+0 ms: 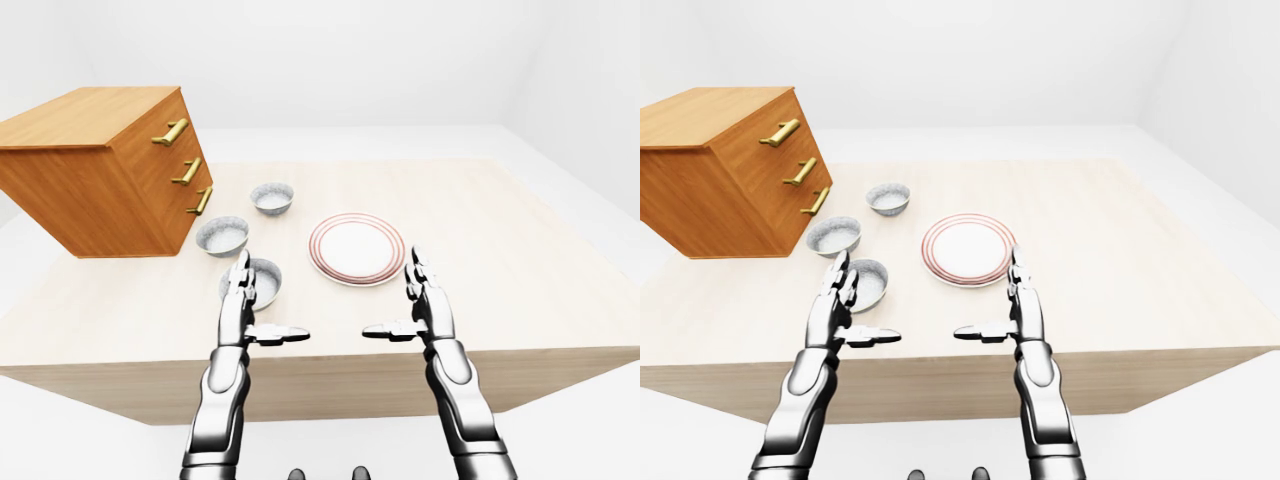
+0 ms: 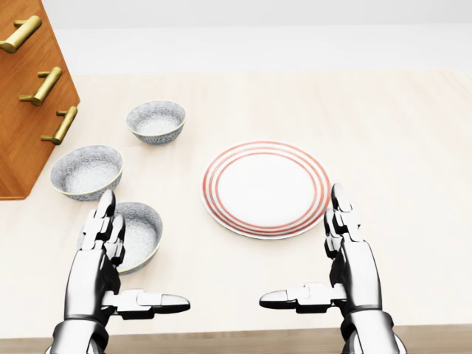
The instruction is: Put the bowl at the front on the plate.
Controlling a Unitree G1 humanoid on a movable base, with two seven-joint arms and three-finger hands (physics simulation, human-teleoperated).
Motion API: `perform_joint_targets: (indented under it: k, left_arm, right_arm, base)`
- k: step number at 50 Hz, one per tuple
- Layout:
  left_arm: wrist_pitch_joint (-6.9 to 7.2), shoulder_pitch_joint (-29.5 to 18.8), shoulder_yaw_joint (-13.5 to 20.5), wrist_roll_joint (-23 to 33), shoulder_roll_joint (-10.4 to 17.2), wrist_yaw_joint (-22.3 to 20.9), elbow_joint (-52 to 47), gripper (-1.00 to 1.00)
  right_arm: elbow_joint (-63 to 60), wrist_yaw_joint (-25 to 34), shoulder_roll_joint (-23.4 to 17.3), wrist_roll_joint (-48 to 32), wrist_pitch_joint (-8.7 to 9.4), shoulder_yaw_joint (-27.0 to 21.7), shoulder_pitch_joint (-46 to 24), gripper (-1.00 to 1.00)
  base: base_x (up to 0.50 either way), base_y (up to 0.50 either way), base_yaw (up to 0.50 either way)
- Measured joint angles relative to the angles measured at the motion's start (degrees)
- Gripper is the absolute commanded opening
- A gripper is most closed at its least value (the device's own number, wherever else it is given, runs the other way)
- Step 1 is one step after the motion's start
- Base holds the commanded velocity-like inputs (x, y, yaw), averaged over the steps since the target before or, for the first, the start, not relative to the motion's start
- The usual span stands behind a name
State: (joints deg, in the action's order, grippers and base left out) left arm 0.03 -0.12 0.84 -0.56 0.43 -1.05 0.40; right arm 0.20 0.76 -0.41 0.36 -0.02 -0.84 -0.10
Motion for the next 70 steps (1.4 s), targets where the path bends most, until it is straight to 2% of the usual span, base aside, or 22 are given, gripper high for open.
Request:
perform_joint_targets:
  k: [8, 17, 19, 24, 31, 37, 44, 48, 70]
  left_arm:
    - [0.01, 0.0, 0.7, -0.5, 0.4, -1.0, 0.3, 1.00]
    - [1.05, 0.8, 1.5, -1.5, 0.4, -0.9, -2.4, 1.00]
    - [1.81, 0.8, 2.2, -2.1, 0.4, -0.2, -3.3, 1.00]
    - [4.94, 1.4, 4.4, -4.3, 0.8, 1.3, -6.7, 1.00]
    - [4.97, 5.4, 7.3, -5.7, 0.6, 2.3, -13.5, 1.00]
    - [4.97, 10.0, 10.1, -6.1, -0.4, 1.2, -19.0, 1.00]
    - [4.33, 15.4, 14.2, -6.1, -3.0, -0.7, -22.6, 1.00]
    - [4.97, 16.9, 17.3, -7.2, -4.3, -0.8, -23.8, 1.00]
    - [4.93, 19.4, 34.2, -12.2, -7.9, 3.6, -22.5, 1.00]
  right_arm:
    - [0.4, 0.6, -0.4, 0.2, -0.03, -0.7, -0.2, 1.00]
    - [0.7, 0.9, -0.5, 0.2, -0.01, -1.0, -0.3, 1.00]
    - [0.8, 0.9, -0.6, 0.2, -0.01, -1.0, -0.4, 1.00]
    - [1.0, 0.9, -0.6, 0.0, 0.04, -1.0, -0.5, 1.00]
    - [1.1, 0.8, -0.6, -0.4, 0.27, -0.9, -0.6, 1.00]
    - [1.1, 0.7, -0.6, -0.9, 0.54, -0.8, -0.7, 1.00]
    - [1.5, 0.7, -0.6, -1.2, 0.71, -0.7, -1.0, 1.00]
    - [1.8, 0.7, -0.6, -1.3, 0.69, -0.7, -1.1, 1.00]
    - [2.6, 0.5, -0.6, -1.9, 1.50, -0.6, -1.6, 1.00]
  base:
    - [0.00, 0.00, 0.00]
    - [0.00, 0.00, 0.00]
    - [0.00, 0.00, 0.00]
    - [0.00, 0.00, 0.00]
    - [0.00, 0.00, 0.00]
    - [0.00, 0.00, 0.00]
    - [0.00, 0.00, 0.00]
    - [0.00, 0.00, 0.00]
    - [0.00, 0.00, 0.00]
